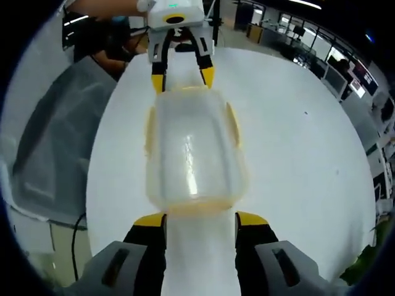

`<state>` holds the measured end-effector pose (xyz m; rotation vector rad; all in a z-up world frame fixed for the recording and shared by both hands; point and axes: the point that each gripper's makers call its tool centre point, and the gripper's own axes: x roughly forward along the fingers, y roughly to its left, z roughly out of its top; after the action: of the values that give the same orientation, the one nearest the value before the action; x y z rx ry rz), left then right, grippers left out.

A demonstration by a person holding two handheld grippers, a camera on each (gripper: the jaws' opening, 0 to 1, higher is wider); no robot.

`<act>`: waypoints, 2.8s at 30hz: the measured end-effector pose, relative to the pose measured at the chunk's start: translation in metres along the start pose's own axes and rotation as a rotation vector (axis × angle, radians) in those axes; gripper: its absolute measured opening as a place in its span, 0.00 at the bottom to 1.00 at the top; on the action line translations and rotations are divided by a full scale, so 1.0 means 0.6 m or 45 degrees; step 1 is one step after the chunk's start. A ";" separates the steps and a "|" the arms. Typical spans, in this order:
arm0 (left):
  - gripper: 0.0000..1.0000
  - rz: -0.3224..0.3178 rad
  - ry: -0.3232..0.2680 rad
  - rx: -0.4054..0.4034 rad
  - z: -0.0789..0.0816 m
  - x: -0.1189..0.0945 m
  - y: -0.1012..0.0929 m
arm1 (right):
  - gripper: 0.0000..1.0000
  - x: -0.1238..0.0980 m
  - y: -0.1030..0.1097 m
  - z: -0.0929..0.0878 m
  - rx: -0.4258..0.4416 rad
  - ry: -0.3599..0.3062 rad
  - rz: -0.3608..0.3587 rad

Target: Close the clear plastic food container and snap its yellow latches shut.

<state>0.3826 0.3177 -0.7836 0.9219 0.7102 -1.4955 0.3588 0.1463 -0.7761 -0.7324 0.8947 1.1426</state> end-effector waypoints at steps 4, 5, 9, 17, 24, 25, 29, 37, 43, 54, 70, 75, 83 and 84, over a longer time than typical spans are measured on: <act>0.49 0.049 -0.041 -0.098 0.007 -0.015 0.011 | 0.43 -0.014 -0.003 0.009 0.132 -0.063 -0.033; 0.49 0.059 -0.066 -0.132 0.011 -0.019 0.012 | 0.43 -0.018 -0.003 0.008 0.149 -0.062 -0.041; 0.49 0.130 -0.083 -0.175 0.011 -0.027 0.018 | 0.47 -0.023 0.009 0.029 0.293 -0.129 -0.026; 0.49 0.179 -0.179 -0.451 0.017 -0.047 0.012 | 0.45 -0.022 0.002 0.037 0.479 -0.132 -0.122; 0.49 0.254 -0.222 -0.687 0.030 -0.051 0.025 | 0.46 -0.011 -0.002 0.032 0.610 -0.086 -0.198; 0.49 0.261 -0.212 -0.705 0.029 -0.049 0.024 | 0.46 -0.010 -0.004 0.034 0.674 -0.102 -0.210; 0.49 0.290 -0.190 -0.848 0.027 -0.039 0.024 | 0.47 -0.010 -0.009 0.031 0.753 -0.110 -0.239; 0.46 0.305 -0.174 -1.043 0.025 -0.025 0.020 | 0.47 -0.002 -0.013 0.032 1.037 -0.210 -0.225; 0.46 0.273 -0.195 -1.156 0.028 -0.015 0.012 | 0.47 0.008 -0.010 0.028 1.200 -0.264 -0.192; 0.43 0.211 -0.239 -1.278 0.034 0.001 0.005 | 0.49 0.021 -0.007 0.026 1.308 -0.275 -0.147; 0.32 0.171 -0.343 -1.396 0.068 0.010 0.011 | 0.47 0.036 -0.002 0.045 1.320 -0.265 -0.122; 0.32 0.210 -0.239 -1.358 0.046 0.006 0.012 | 0.47 0.040 0.005 0.031 1.326 -0.241 -0.116; 0.34 0.228 -0.274 -1.370 0.039 0.008 0.008 | 0.49 0.036 0.005 0.034 1.345 -0.270 -0.127; 0.35 0.226 -0.279 -1.377 0.039 0.007 0.009 | 0.49 0.037 0.007 0.033 1.346 -0.270 -0.126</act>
<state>0.3843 0.2950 -0.7754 -0.0120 1.0635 -0.8188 0.3622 0.1739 -0.7865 0.2088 1.0963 0.5049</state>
